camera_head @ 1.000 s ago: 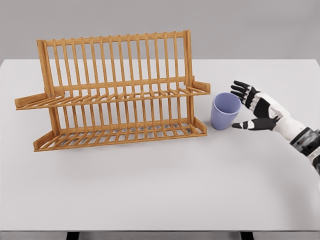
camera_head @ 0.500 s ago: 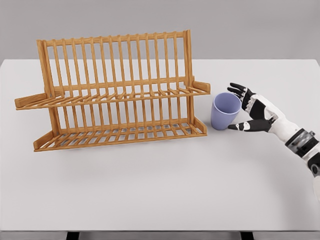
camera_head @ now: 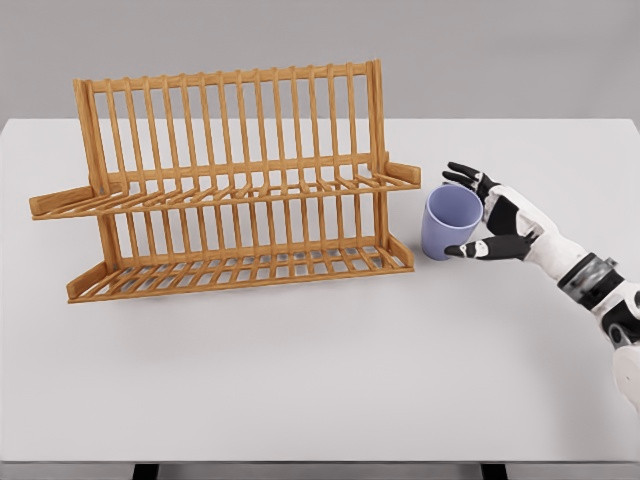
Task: Right arm put cup on second shelf
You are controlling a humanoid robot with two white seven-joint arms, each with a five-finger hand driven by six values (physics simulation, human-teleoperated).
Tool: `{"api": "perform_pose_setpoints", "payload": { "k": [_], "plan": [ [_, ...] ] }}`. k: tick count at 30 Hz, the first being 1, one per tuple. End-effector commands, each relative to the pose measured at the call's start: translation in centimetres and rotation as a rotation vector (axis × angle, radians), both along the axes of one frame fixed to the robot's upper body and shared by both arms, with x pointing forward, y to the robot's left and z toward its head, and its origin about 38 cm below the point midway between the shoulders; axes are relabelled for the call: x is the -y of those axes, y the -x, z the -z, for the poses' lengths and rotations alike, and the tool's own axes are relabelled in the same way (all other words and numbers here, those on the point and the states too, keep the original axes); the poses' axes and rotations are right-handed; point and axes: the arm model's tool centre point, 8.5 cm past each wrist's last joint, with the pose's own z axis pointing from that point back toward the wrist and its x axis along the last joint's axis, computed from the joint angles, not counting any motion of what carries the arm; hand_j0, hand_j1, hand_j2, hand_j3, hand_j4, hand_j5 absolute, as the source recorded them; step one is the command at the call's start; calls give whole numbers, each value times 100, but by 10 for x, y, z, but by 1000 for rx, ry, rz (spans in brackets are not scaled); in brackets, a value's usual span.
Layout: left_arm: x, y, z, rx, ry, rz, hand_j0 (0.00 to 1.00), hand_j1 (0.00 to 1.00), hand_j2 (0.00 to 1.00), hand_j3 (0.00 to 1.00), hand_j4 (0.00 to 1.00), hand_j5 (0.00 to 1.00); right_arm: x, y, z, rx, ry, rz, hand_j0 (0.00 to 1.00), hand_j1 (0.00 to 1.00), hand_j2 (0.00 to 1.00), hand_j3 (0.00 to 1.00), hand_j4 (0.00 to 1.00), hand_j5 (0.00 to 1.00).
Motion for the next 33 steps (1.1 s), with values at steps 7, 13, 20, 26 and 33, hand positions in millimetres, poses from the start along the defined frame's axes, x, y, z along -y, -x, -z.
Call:
{"api": "perform_pose_setpoints", "payload": {
  "k": [7,13,20,26,33],
  "plan": [
    [0,0,0,1,0,0,100,100,100,100,100,100,-6,0,9,-14,13,-2,100,100,100,100,100,100],
    [0,0,0,1,0,-1,100,100,100,100,100,100,-5,1,9,-15,14,-1,81,81,81,81,81,81],
    [0,0,0,-1,0,0,100,100,100,100,100,100,-5,0,7,-12,15,-2,70,70,70,70,70,70],
    [0,0,0,0,0,-1,100,100,100,100,100,100,-3,0,5,-16,17,1,68,68,68,68,68,68],
    [0,0,0,1,0,0,100,100,100,100,100,100,-3,-3,-1,-4,10,1,65,65,65,65,65,65]
  ]
}}
